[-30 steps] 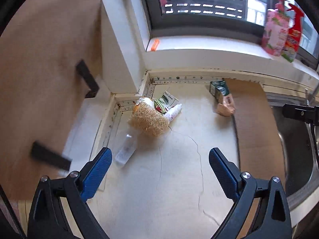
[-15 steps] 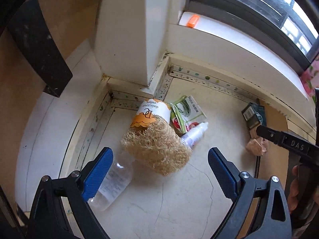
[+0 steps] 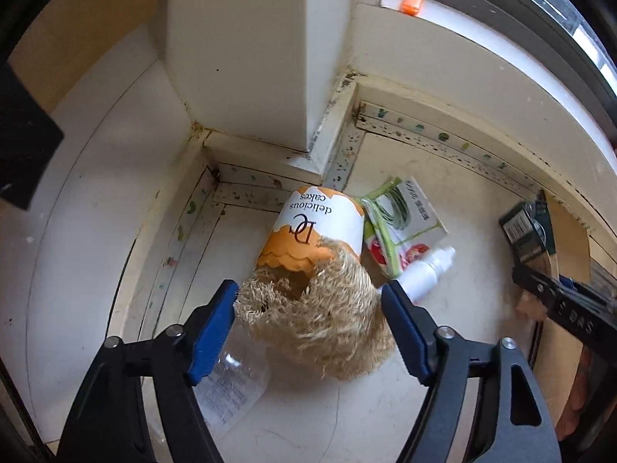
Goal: Collect trash
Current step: 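Grasp the straw-fibre ball with the left tool while the right tool grasps the green-pink pouch, then lift the straw ball and pouch off the counter toward the bin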
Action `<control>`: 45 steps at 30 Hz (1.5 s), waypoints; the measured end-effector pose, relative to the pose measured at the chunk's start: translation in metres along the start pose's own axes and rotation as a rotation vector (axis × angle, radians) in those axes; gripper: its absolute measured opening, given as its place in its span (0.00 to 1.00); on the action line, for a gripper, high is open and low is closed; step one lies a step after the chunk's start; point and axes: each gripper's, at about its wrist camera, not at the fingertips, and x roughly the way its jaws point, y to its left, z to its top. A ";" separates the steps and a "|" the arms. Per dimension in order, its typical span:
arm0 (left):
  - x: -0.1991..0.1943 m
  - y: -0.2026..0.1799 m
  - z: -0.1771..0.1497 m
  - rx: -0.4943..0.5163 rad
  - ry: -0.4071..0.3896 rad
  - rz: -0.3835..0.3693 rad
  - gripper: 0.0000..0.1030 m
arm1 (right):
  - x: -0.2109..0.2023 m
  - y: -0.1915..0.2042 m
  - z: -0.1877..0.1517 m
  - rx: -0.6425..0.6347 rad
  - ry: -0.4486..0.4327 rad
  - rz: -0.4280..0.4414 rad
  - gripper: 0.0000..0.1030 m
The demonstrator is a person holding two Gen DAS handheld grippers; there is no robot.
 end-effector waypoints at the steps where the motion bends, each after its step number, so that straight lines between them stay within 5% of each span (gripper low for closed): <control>1: 0.000 0.000 0.001 -0.003 -0.007 0.001 0.66 | -0.001 0.000 -0.002 0.003 0.000 0.009 0.34; 11: -0.015 -0.007 -0.005 0.012 -0.020 -0.055 0.34 | -0.029 0.009 -0.027 -0.006 -0.006 0.054 0.33; 27: -0.125 -0.020 -0.101 0.102 -0.093 -0.142 0.33 | -0.112 0.024 -0.106 -0.002 -0.018 0.158 0.33; 37: -0.205 -0.019 -0.194 0.150 -0.179 -0.158 0.33 | -0.185 0.057 -0.200 -0.059 -0.062 0.184 0.33; 45: -0.233 0.001 -0.280 0.145 -0.185 -0.160 0.33 | -0.209 0.072 -0.288 -0.096 -0.068 0.182 0.33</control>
